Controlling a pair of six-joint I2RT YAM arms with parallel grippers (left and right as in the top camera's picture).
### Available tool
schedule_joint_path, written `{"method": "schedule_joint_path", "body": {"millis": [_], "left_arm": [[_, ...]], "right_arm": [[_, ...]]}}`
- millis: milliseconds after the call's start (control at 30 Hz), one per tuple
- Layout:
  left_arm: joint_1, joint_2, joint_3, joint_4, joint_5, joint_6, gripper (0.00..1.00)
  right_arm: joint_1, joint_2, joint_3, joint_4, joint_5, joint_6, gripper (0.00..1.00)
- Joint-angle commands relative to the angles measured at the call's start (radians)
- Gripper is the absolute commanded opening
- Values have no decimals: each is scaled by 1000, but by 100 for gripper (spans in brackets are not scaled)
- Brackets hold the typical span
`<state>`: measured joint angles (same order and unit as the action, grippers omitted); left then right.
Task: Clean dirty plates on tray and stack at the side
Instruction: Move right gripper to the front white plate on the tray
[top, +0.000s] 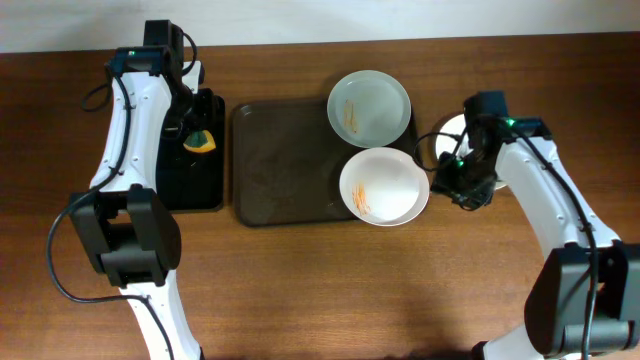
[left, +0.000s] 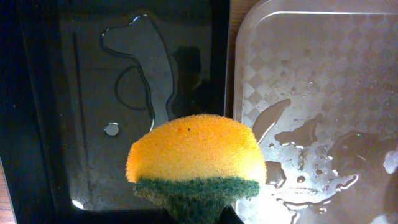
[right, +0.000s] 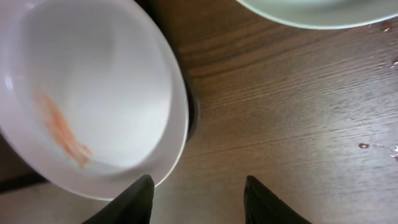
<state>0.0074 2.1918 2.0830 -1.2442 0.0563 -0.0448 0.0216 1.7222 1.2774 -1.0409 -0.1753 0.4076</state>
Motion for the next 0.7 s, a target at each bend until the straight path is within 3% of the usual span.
{"method": "schedule_joint_path", "body": {"millis": [0, 167, 333, 433, 467, 667], "left_arm": [[1, -11, -8, 2, 18, 15, 1], [1, -11, -8, 2, 18, 15, 1], [1, -11, -8, 3, 18, 15, 1], [1, -11, -8, 4, 18, 15, 1], [1, -11, -8, 4, 18, 15, 1], [1, -11, -8, 2, 18, 15, 1]], "right_arm": [[6, 8, -94, 79, -10, -8, 47], [23, 9, -182, 232, -17, -7, 45], [68, 34, -190, 281, -16, -7, 34], [101, 39, -190, 309, -16, -4, 9], [111, 39, -190, 309, -16, 5, 4], [195, 39, -181, 304, -160, 24, 4]]}}
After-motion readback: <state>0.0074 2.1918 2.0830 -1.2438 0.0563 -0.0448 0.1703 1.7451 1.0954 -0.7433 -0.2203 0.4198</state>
